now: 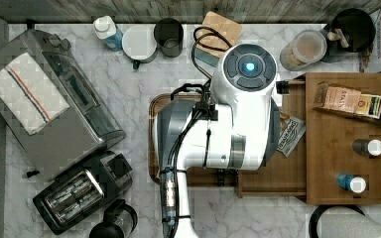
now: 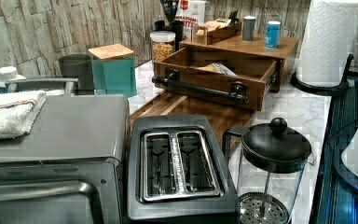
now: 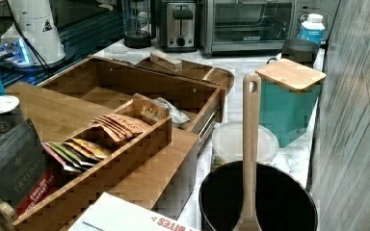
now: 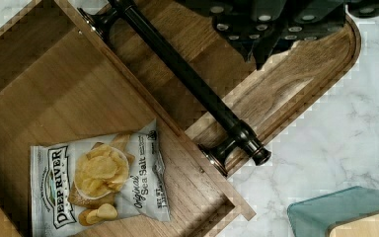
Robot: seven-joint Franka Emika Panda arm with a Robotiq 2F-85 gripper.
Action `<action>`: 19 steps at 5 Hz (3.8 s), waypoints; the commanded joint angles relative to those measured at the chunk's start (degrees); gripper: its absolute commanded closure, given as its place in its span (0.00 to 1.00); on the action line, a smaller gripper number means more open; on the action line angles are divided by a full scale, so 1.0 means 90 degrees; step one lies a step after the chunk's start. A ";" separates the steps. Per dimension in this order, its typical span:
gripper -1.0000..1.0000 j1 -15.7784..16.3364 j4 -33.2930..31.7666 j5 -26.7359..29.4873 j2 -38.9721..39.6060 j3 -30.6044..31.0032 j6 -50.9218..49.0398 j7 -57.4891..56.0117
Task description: Close the drawer.
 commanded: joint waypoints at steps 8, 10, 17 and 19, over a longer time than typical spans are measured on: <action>1.00 0.0511 -0.2585 -0.1132 -0.0114 0.0715 0.2716 -0.3850; 1.00 0.0618 -0.2694 -0.1804 0.0484 0.0676 0.3064 -0.2818; 1.00 -0.0783 -0.2627 -0.0986 0.0665 0.0121 0.3704 -0.5152; 1.00 -0.1156 -0.2110 -0.0555 0.0816 -0.0386 0.3559 -0.5914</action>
